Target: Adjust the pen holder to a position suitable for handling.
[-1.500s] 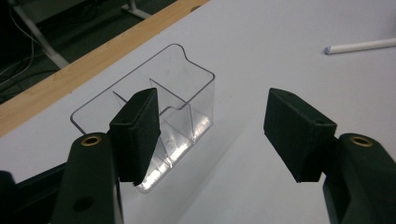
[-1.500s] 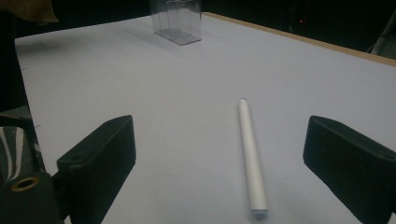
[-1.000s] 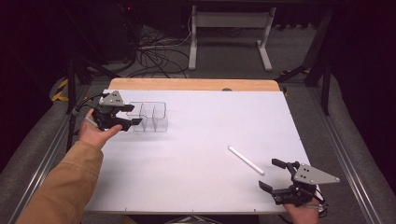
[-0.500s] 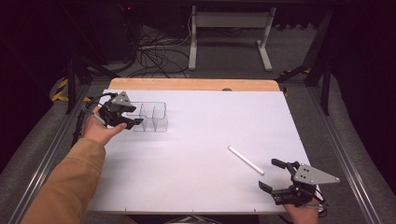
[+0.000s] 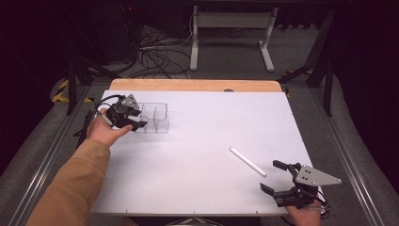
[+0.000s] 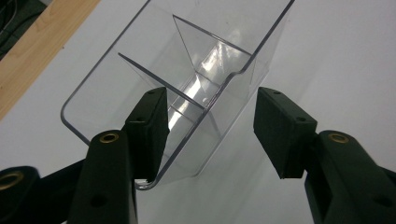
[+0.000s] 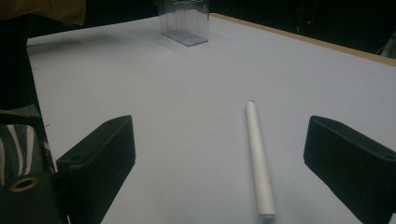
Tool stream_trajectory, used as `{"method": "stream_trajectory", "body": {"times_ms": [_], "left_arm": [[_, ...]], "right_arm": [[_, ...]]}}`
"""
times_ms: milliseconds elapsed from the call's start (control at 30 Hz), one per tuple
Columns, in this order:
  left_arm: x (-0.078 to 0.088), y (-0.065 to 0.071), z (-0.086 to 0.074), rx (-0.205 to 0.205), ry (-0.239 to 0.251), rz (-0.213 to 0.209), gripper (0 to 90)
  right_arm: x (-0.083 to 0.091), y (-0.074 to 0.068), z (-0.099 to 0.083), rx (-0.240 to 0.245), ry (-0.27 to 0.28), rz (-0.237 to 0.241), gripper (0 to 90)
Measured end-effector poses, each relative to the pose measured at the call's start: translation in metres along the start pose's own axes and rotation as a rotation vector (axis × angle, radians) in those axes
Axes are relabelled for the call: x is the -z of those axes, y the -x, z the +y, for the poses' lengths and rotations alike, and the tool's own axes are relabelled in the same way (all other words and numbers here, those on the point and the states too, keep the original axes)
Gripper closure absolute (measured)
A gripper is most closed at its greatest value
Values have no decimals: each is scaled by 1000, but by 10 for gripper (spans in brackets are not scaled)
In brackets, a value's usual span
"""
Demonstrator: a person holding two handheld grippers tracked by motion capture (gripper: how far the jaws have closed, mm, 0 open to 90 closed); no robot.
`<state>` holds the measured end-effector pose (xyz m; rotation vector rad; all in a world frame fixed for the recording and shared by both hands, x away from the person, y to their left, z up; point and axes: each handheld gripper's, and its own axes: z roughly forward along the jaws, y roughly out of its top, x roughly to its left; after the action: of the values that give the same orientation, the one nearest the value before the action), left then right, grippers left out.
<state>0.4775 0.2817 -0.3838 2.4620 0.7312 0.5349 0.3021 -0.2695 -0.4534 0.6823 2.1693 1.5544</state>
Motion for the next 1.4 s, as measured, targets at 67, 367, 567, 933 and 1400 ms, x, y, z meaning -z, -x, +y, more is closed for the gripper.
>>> {"method": "stream_trajectory", "body": {"times_ms": [67, 367, 567, 933, 1400], "left_arm": [[-3, -1, 0, 4, -15, -2, 475], [-11, 0, 1, 5, -64, 27, 503], [-17, 2, 1, -7, -96, 26, 540], [-10, 1, 1, -43, -117, -6, 639], [0, 16, 19, -126, -104, -118, 867]], "right_arm": [[0, 0, 0, 2, -2, 1, 97], [-1, 0, -1, 1, -1, 9, 95], [-1, 0, -1, 0, -2, 11, 95], [-1, 1, -1, -3, -4, 20, 93], [-3, 1, -2, -1, -6, 29, 90]]}}
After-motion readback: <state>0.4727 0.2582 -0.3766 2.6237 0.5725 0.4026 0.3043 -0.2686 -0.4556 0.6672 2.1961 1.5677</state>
